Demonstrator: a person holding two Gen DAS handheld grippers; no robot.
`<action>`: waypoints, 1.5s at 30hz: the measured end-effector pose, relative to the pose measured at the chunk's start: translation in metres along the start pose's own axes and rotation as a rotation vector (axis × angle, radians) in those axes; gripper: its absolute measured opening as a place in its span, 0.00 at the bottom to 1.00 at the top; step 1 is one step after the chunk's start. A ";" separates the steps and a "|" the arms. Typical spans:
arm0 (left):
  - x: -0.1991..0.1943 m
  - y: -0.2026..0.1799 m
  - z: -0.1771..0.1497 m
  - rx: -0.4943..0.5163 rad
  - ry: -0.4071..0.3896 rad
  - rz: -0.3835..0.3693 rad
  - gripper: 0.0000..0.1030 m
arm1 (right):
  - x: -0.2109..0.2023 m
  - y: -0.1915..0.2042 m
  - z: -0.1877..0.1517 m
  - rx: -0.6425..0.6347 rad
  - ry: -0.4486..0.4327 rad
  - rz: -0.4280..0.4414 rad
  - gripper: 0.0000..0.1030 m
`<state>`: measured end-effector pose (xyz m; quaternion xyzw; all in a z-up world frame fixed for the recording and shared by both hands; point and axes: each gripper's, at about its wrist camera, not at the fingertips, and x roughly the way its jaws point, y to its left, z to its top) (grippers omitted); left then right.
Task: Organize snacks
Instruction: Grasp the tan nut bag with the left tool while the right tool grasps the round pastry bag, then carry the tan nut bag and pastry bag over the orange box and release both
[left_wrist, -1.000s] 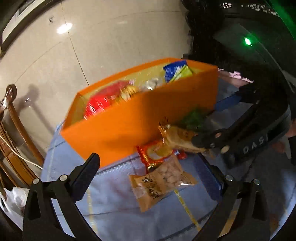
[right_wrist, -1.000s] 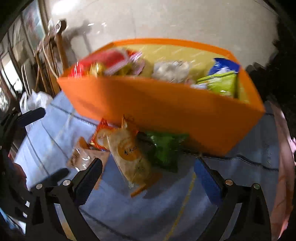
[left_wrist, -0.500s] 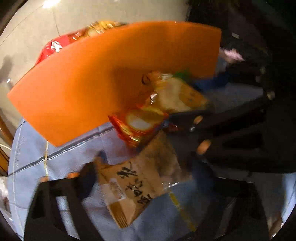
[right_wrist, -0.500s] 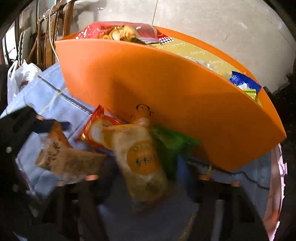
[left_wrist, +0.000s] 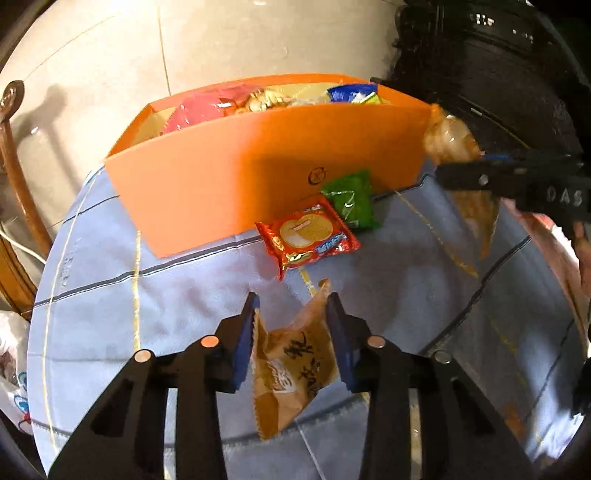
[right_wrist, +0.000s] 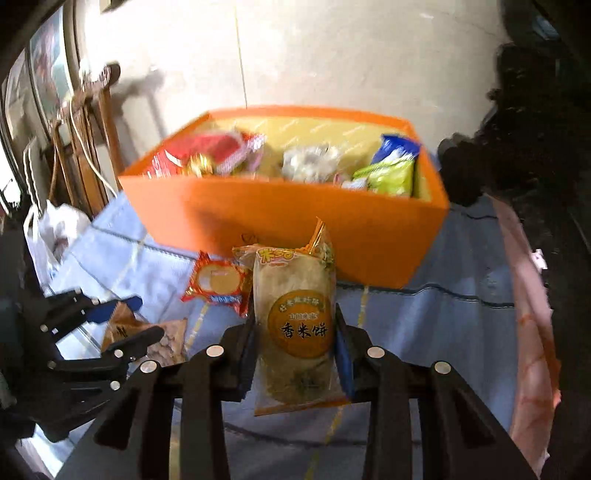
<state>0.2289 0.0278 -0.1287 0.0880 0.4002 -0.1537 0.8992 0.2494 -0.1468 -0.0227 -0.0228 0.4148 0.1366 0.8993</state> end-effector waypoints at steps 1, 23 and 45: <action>-0.007 0.002 0.000 -0.014 -0.007 -0.019 0.31 | -0.003 -0.006 0.001 0.014 -0.006 -0.002 0.35; 0.011 -0.019 -0.002 0.068 0.103 0.016 0.96 | -0.053 -0.025 -0.008 0.143 -0.069 0.023 0.35; -0.016 0.011 0.013 -0.199 0.089 0.128 0.59 | -0.066 -0.024 -0.014 0.149 -0.065 0.073 0.35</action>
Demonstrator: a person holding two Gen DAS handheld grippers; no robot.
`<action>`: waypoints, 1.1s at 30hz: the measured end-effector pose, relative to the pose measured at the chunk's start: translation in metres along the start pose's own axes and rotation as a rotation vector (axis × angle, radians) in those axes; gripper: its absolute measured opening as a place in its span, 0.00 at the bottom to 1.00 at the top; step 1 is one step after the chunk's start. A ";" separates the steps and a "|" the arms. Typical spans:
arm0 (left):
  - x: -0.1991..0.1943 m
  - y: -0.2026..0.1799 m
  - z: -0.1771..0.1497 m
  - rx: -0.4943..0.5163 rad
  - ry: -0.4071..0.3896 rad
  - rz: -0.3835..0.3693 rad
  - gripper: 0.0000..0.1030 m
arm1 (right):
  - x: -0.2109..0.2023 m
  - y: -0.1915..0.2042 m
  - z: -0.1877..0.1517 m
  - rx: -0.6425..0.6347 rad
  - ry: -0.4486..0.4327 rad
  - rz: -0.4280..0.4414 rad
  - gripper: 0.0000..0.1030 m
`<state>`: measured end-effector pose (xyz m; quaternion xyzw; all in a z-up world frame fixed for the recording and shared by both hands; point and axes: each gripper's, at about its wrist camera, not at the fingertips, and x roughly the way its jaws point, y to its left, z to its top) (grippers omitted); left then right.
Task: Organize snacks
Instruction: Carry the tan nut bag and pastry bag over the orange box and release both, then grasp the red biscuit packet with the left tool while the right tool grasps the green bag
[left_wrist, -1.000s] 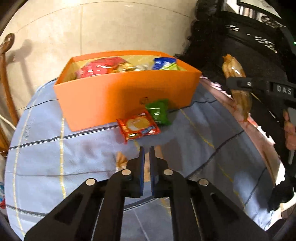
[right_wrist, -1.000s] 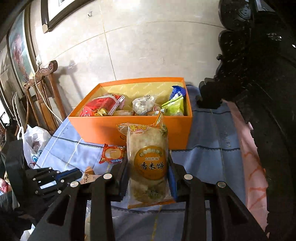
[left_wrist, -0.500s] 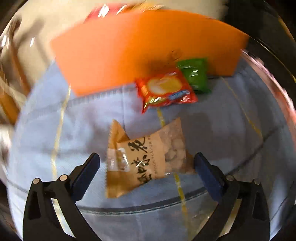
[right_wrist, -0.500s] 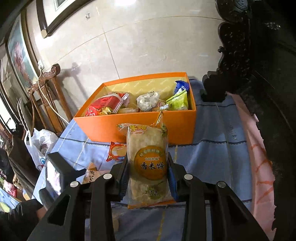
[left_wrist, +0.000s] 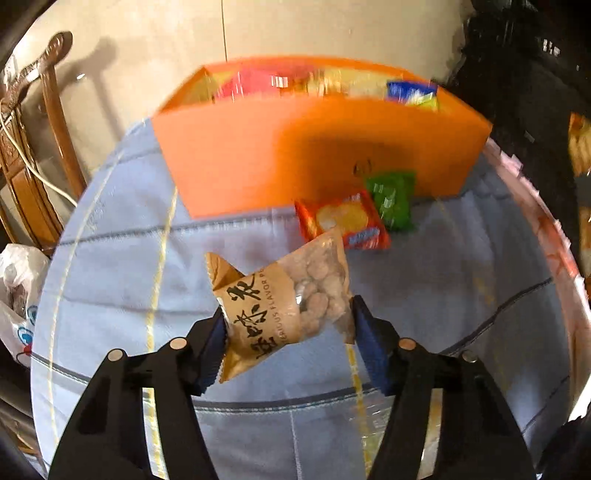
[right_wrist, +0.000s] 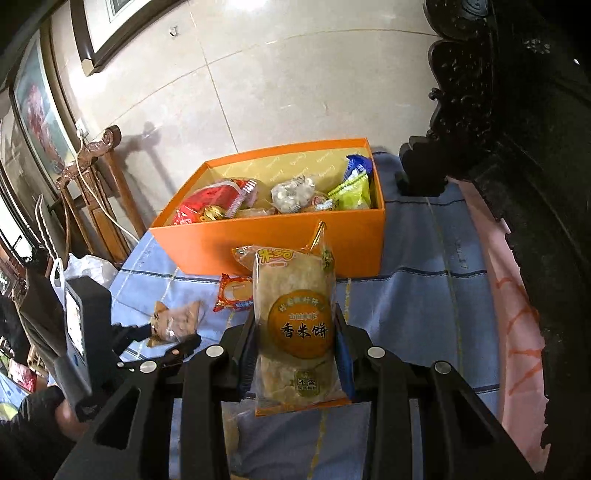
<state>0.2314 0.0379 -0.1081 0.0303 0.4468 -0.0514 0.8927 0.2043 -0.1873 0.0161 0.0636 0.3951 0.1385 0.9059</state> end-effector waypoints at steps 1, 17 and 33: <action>-0.006 0.001 0.005 -0.009 -0.021 -0.005 0.59 | -0.002 0.002 0.001 -0.009 -0.006 0.000 0.35; -0.078 -0.003 0.111 0.056 -0.235 -0.017 0.59 | -0.025 0.020 0.082 -0.075 -0.191 0.011 0.35; -0.077 0.026 0.210 0.089 -0.383 0.097 0.96 | 0.068 0.018 0.185 -0.185 -0.065 -0.159 0.97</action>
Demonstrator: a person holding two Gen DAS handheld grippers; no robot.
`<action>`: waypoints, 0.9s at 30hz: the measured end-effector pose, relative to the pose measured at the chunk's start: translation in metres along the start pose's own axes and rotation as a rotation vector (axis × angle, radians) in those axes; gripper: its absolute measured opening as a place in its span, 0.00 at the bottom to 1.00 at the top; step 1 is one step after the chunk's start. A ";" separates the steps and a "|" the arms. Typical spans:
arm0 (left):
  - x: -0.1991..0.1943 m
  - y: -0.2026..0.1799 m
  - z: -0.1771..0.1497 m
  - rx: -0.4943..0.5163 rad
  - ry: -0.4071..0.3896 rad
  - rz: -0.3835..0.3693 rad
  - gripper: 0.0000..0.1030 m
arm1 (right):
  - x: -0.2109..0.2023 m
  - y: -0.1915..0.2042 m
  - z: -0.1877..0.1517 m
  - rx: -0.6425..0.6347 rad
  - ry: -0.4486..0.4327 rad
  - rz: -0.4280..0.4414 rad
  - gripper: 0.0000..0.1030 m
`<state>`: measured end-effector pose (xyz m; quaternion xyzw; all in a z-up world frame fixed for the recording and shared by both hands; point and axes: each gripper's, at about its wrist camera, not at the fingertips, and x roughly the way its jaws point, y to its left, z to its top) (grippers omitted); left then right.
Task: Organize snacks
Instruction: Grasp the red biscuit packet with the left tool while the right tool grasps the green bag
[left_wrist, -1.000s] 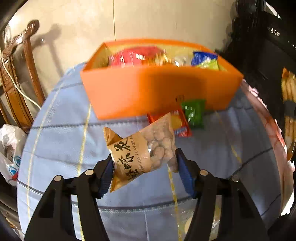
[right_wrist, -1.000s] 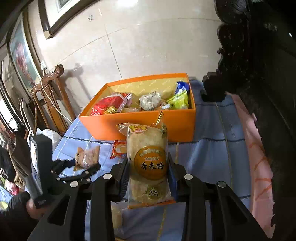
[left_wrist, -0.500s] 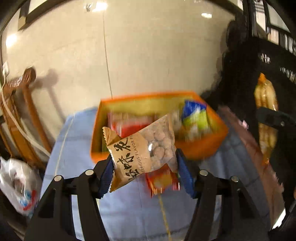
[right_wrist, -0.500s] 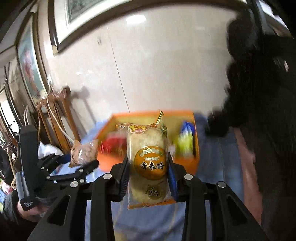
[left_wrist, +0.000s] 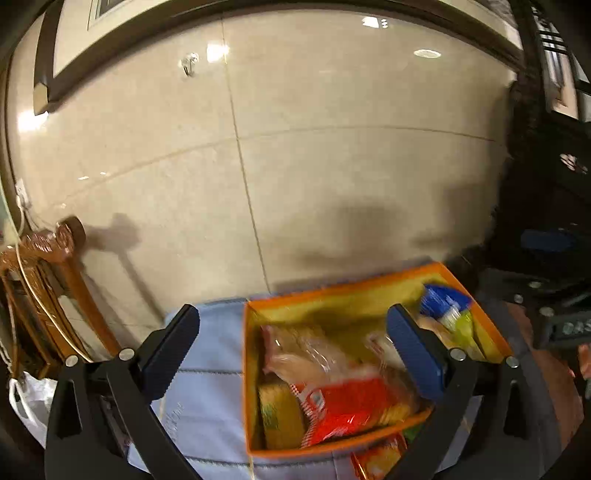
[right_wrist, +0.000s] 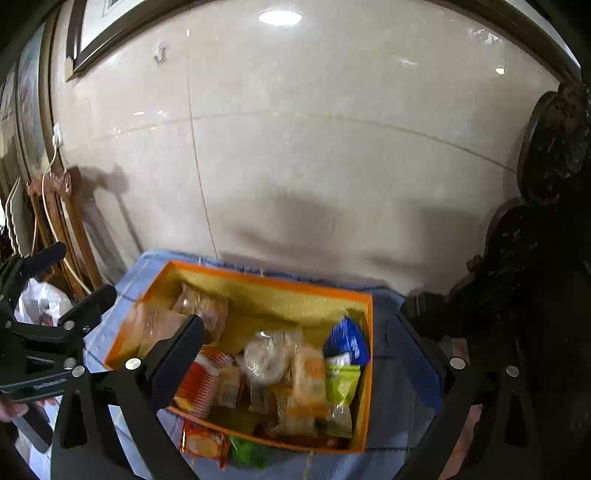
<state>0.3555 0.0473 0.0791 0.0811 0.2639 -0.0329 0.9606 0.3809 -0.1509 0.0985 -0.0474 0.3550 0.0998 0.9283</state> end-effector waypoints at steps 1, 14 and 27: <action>-0.007 -0.004 -0.013 0.024 0.015 -0.021 0.96 | 0.001 0.001 -0.015 0.009 0.033 0.001 0.97; -0.022 -0.030 -0.186 0.138 0.189 -0.044 0.96 | 0.094 0.029 -0.174 0.216 0.231 0.042 0.97; -0.005 -0.029 -0.211 0.123 0.258 -0.021 0.96 | 0.114 -0.012 -0.188 0.327 0.251 -0.183 0.97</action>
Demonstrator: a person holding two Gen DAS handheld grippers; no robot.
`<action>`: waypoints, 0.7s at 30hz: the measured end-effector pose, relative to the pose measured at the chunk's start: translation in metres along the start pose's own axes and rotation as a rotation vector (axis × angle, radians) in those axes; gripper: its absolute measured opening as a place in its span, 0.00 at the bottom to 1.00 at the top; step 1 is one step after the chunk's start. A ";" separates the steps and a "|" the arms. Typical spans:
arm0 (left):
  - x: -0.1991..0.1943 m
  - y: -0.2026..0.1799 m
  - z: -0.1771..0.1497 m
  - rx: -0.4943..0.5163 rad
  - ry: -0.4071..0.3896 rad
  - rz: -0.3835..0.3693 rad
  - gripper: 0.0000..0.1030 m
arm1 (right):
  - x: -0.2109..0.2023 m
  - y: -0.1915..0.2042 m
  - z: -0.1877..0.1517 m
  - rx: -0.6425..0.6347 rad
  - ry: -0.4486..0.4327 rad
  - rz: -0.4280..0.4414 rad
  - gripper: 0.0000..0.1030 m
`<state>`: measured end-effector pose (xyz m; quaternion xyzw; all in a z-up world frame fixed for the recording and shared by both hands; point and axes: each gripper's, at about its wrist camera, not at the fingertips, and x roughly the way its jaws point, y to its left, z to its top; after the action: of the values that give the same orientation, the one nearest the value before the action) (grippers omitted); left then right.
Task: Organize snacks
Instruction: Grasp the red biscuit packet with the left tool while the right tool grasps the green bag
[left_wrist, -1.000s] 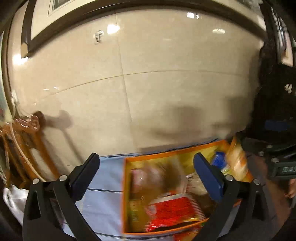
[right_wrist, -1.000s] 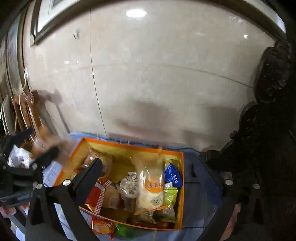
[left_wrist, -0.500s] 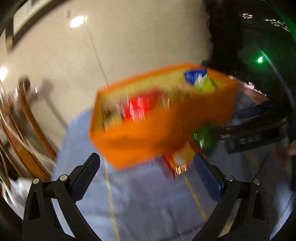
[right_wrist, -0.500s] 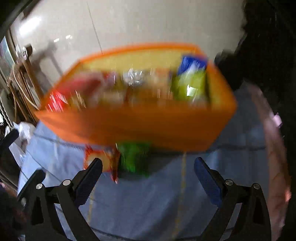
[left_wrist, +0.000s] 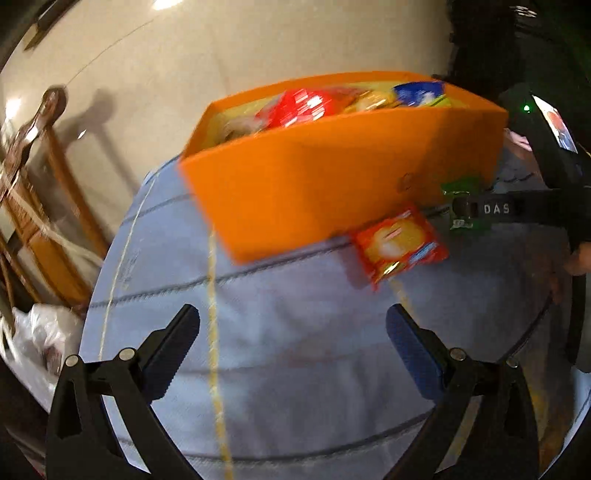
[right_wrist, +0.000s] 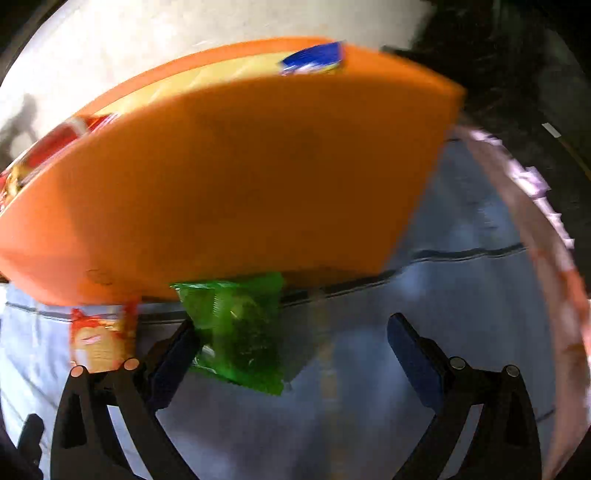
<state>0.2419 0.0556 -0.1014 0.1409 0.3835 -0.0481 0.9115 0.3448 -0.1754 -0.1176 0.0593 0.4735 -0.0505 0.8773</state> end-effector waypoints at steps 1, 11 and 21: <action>0.002 -0.008 0.005 0.010 -0.017 -0.007 0.96 | 0.002 -0.007 0.001 0.020 0.003 0.011 0.97; 0.057 -0.052 0.042 -0.090 0.022 -0.066 0.96 | 0.013 -0.059 0.014 0.038 0.048 -0.022 0.97; 0.087 -0.058 0.042 -0.114 0.104 -0.120 0.48 | 0.001 -0.046 0.005 -0.058 0.010 0.030 0.32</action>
<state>0.3206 -0.0106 -0.1484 0.0679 0.4400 -0.0736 0.8924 0.3427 -0.2212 -0.1180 0.0411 0.4781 -0.0233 0.8771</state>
